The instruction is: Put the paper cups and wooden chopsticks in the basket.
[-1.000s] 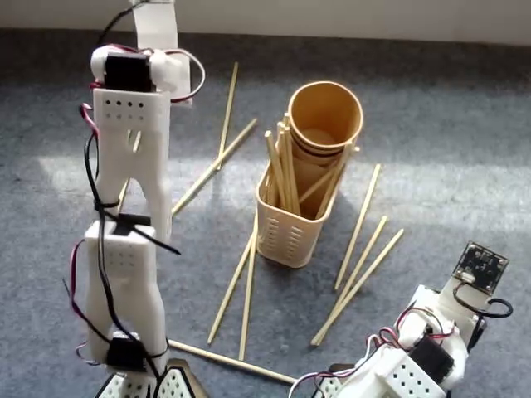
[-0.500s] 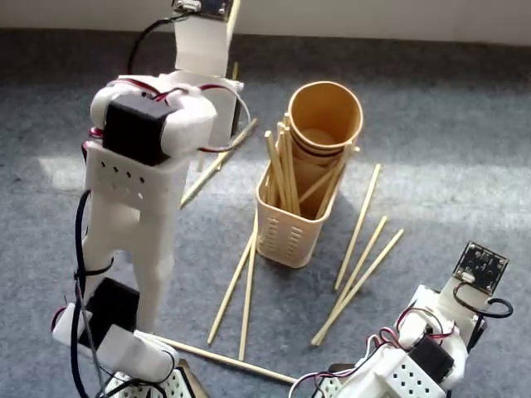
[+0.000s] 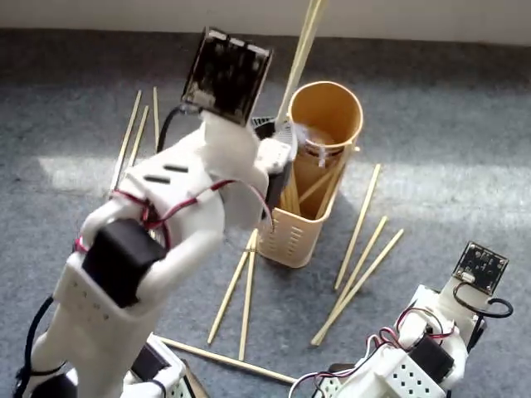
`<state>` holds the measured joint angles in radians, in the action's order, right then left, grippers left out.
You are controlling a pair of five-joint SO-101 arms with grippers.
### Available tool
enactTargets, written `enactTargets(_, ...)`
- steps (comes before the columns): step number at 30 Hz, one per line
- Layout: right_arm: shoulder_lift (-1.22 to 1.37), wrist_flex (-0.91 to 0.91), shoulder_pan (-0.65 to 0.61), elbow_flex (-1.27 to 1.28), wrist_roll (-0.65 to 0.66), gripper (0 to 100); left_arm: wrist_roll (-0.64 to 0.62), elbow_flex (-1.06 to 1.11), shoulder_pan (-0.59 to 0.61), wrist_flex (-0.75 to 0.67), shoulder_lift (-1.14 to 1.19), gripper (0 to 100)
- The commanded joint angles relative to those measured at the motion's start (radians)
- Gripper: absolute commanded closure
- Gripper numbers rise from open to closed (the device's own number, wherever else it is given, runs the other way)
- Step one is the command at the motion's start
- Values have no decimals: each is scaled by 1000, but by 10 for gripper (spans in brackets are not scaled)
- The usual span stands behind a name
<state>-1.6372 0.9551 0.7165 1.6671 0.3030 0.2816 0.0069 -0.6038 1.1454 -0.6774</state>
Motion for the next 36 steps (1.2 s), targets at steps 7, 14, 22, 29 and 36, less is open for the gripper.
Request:
enactTargets(7, 7, 5, -7, 130, -6, 743, 46, 604, -15, -523, -243, 996)
enactTargets(14, 7, 5, -7, 130, -6, 743, 46, 616, -18, -663, -157, 996)
enactTargets(22, 7, 5, -7, 130, -6, 743, 51, 700, -18, -723, -76, 996)
enactTargets(29, 7, 5, -4, 130, -6, 743, 180, 872, -22, -787, -77, 990)
enactTargets(36, 7, 5, -4, 130, -6, 743, 242, 883, -16, -781, -77, 784)
